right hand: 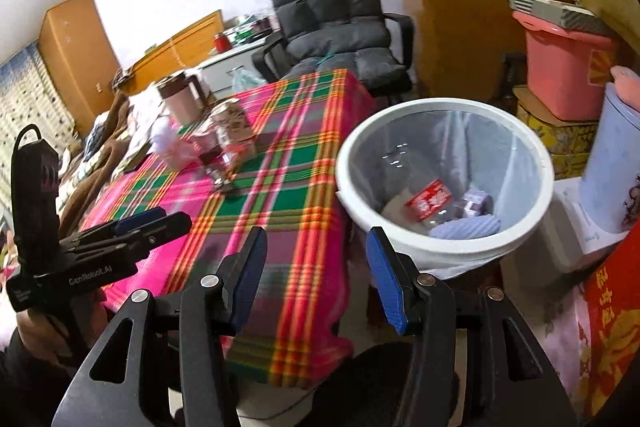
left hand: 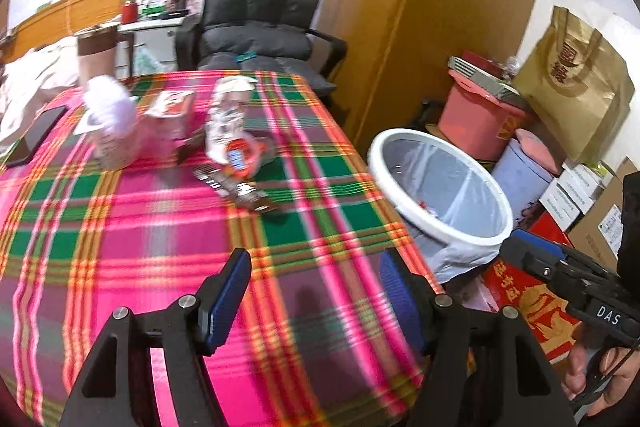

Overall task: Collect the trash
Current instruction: 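Move both tools back over the table toward the paper cup and wrapper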

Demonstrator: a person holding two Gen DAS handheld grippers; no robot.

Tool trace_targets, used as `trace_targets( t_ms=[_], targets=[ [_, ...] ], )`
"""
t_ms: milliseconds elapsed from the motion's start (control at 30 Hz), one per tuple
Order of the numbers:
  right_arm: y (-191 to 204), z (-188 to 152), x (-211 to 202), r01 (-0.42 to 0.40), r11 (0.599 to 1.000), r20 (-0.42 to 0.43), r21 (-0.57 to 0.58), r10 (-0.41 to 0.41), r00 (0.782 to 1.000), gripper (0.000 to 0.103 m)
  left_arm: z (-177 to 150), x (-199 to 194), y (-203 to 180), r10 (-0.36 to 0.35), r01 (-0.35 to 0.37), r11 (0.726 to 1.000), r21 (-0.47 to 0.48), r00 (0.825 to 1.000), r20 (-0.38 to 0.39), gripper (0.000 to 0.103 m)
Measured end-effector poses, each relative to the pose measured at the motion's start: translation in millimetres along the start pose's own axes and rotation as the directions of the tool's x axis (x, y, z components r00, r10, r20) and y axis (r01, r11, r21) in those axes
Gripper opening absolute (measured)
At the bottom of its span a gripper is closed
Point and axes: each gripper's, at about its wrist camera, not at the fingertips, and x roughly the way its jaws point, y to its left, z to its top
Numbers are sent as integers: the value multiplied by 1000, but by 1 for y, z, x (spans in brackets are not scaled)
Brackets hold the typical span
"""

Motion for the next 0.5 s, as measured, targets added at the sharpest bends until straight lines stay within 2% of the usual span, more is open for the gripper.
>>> trace_targets(
  t_ms=[500],
  targets=[
    [36,-2,13,-74,996,-42,-46,72,997,54,-24,-38,45,102,-99,992,-80,994,31,66]
  ],
)
